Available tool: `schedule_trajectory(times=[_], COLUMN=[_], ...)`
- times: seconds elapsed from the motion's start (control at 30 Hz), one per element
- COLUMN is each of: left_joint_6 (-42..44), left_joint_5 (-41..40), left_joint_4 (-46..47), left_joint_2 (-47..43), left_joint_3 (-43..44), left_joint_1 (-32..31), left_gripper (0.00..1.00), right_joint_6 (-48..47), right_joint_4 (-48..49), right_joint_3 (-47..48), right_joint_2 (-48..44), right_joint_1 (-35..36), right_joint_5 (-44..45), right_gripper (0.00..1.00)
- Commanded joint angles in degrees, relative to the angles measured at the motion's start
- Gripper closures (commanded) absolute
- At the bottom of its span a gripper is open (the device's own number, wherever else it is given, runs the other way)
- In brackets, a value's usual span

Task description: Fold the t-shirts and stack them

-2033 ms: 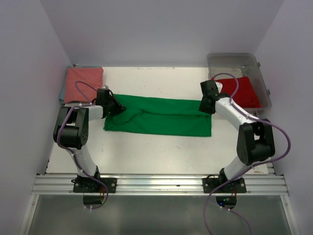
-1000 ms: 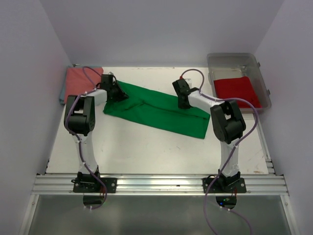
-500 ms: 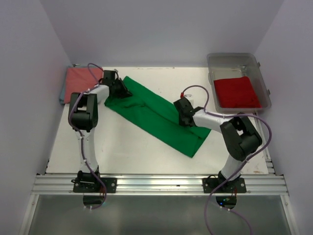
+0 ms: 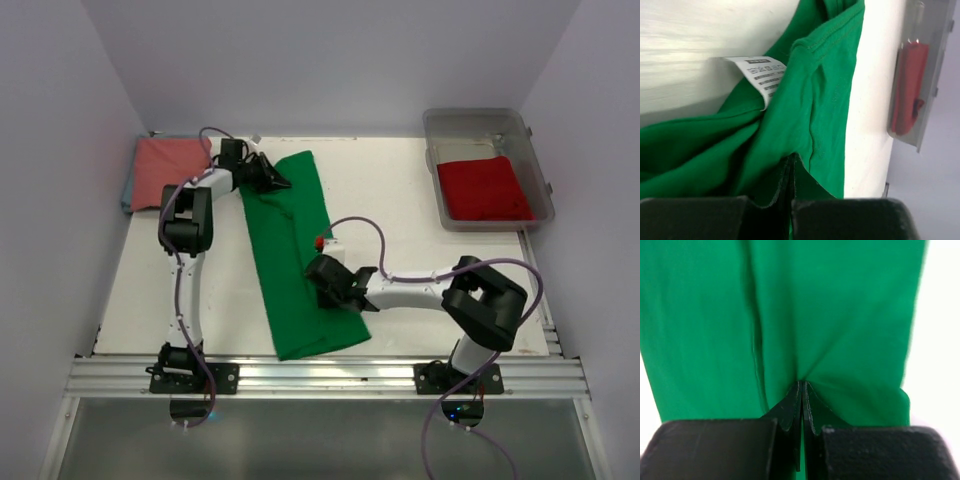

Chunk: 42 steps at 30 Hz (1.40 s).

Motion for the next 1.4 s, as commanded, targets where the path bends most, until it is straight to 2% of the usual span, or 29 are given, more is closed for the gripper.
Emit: schedule_trajectory(times=[0.0, 0.33, 0.53, 0.63, 0.67, 0.77, 0.87, 0.9, 1.0, 1.03, 1.07, 1.13, 1.17, 1.3, 1.37], left_joint_6=[1.0, 1.3, 0.2, -2.2, -5.1, -9.1, -9.3, -9.5, -9.3, -8.3, -7.6, -4.6, -3.5, 0.2, 2.1], left_joint_5=[4.9, 5.3, 4.6, 7.9, 8.8, 9.0, 8.5, 8.5, 7.6, 6.9, 5.0, 1.5, -0.5, -8.9, -12.7], left_joint_4=[-1.1, 0.0, 2.7, 12.9, 20.7, 31.2, 31.9, 31.9, 32.4, 32.4, 32.2, 30.5, 27.5, 22.2, 17.2], left_joint_2=[5.1, 3.3, 0.7, -2.9, -4.4, -10.5, -14.6, -16.4, -22.1, -23.9, -25.8, -31.8, -33.6, -42.2, -44.2], left_joint_3=[3.1, 0.9, -1.2, -3.8, -6.8, -10.4, -7.7, -7.0, -7.9, -10.3, -12.1, -17.6, -19.4, -30.6, -33.7], left_joint_1=[-2.4, -4.3, -4.3, -4.3, -4.3, -4.0, -3.6, -3.6, -3.3, -3.3, -3.3, -3.3, -3.3, -3.3, -3.3], left_gripper=[1.00, 1.00, 1.00, 1.00, 1.00, 1.00, 0.99, 0.93, 0.72, 0.67, 0.60, 0.53, 0.51, 0.49, 0.50], right_joint_6=[7.6, 12.2, 13.8, 13.0, 12.3, 11.0, 10.1, 9.9, 8.6, 8.0, 5.8, 3.2, 0.5, -6.6, -9.8], right_joint_4=[-12.8, -22.9, -26.8, -27.1, -27.1, -26.4, -25.2, -24.9, -23.9, -23.8, -23.7, -24.1, -24.4, -27.5, -29.7], right_joint_3=[-2.1, 1.3, 0.7, 1.4, 1.7, 3.1, 3.3, 3.3, 3.6, 4.1, 5.5, 7.8, 11.1, 21.7, 27.4], right_joint_2=[6.6, 4.4, 1.5, 0.1, -0.2, -1.8, -3.4, -4.0, -6.9, -8.3, -8.9, -9.9, -10.2, -8.7, -7.6], right_joint_1=[7.3, 16.4, 18.7, 18.7, 18.7, 18.7, 18.7, 18.7, 18.7, 18.8, 18.7, 18.7, 18.7, 16.3, 13.1], right_joint_5=[-10.0, -7.1, -5.1, -3.3, -2.9, -2.5, -3.1, -3.1, -1.2, -0.5, 0.2, 2.6, 4.4, 15.8, 16.8], right_gripper=[1.00, 1.00, 1.00, 1.00, 1.00, 1.00, 1.00, 1.00, 0.74, 0.56, 0.47, 0.36, 0.26, 0.18, 0.18])
